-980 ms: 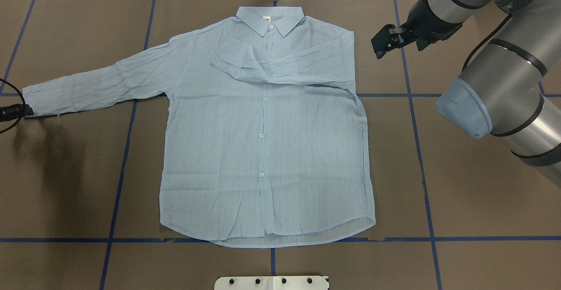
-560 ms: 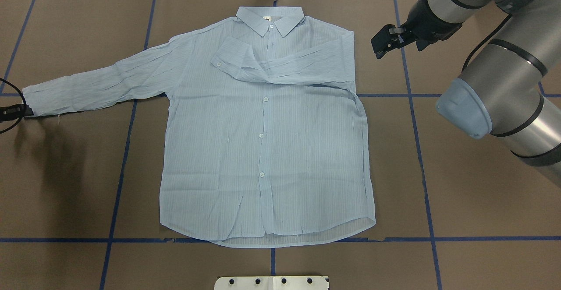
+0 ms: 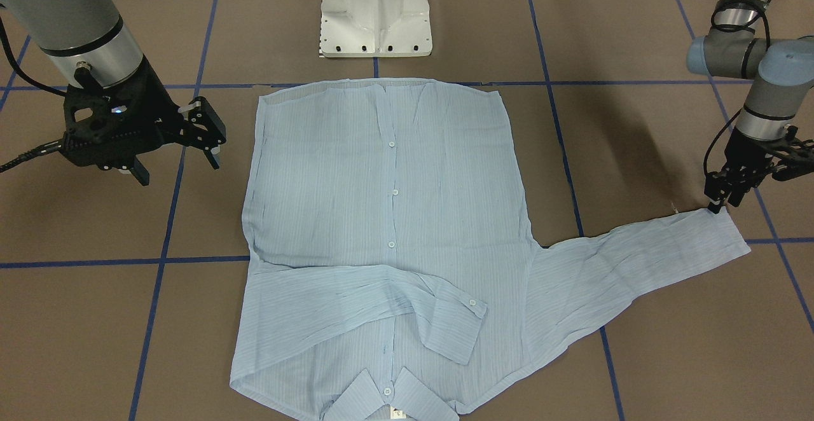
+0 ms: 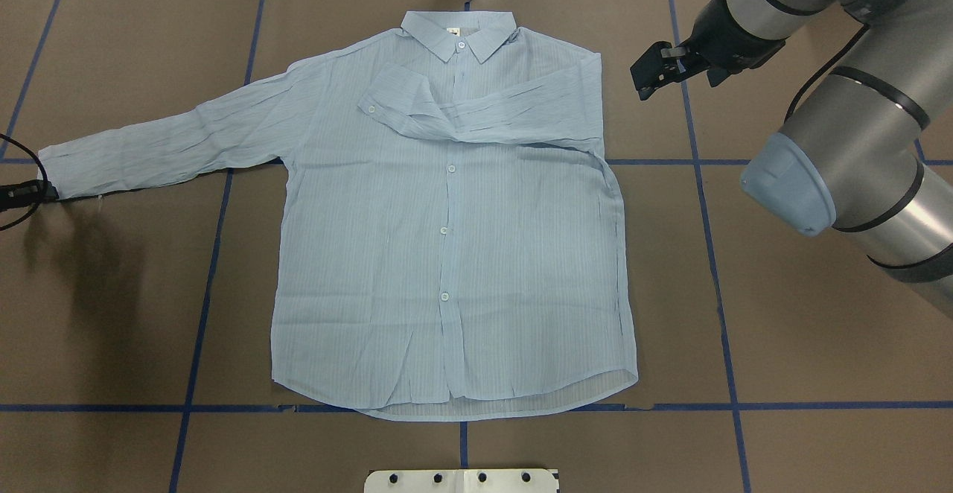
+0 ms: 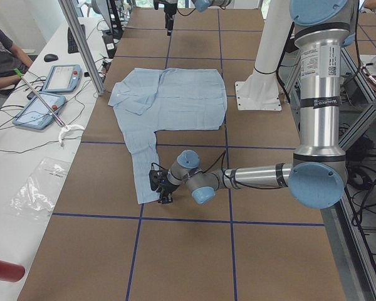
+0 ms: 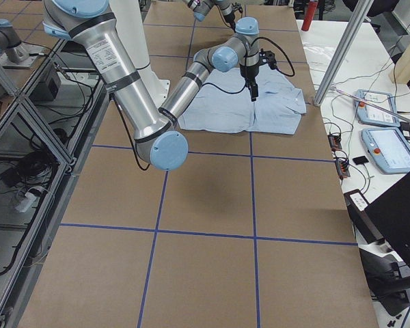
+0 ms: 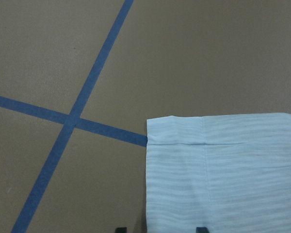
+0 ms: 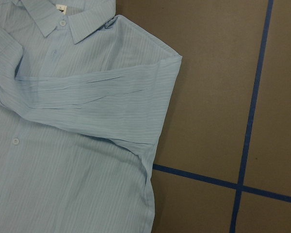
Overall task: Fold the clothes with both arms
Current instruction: 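Release the sleeve on the shirt and raise the right gripper away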
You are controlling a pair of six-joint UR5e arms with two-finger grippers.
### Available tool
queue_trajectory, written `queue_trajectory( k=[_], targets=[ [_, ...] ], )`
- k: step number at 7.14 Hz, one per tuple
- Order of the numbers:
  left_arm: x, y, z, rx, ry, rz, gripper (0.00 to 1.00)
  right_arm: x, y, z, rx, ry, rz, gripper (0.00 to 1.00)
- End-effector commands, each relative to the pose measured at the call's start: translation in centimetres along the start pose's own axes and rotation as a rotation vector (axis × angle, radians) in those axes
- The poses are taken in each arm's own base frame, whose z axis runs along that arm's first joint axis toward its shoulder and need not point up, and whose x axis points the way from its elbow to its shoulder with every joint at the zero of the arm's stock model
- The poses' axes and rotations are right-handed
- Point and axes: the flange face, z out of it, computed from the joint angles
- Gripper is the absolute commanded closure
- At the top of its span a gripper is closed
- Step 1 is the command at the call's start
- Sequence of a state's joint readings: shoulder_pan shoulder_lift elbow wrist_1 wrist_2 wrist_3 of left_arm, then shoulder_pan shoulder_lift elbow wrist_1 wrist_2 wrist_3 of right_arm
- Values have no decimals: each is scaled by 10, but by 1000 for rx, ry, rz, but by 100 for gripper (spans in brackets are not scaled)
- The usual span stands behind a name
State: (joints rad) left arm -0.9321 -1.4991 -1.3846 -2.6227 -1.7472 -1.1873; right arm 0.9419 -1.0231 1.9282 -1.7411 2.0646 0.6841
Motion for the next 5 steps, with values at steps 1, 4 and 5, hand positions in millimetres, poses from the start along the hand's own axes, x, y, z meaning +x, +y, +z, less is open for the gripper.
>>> queue_trajectory(
  k=[1,4,5],
  targets=[
    [1,2,1,-3,0,1,43,1,0,-1,1,0,1,0],
    [1,2,0,-3,1,6,82,0,1,-5,5,-2,0,0],
    [3,1,0,-2,4,8,94,0,1,-5,5,-2,0,0]
  ],
)
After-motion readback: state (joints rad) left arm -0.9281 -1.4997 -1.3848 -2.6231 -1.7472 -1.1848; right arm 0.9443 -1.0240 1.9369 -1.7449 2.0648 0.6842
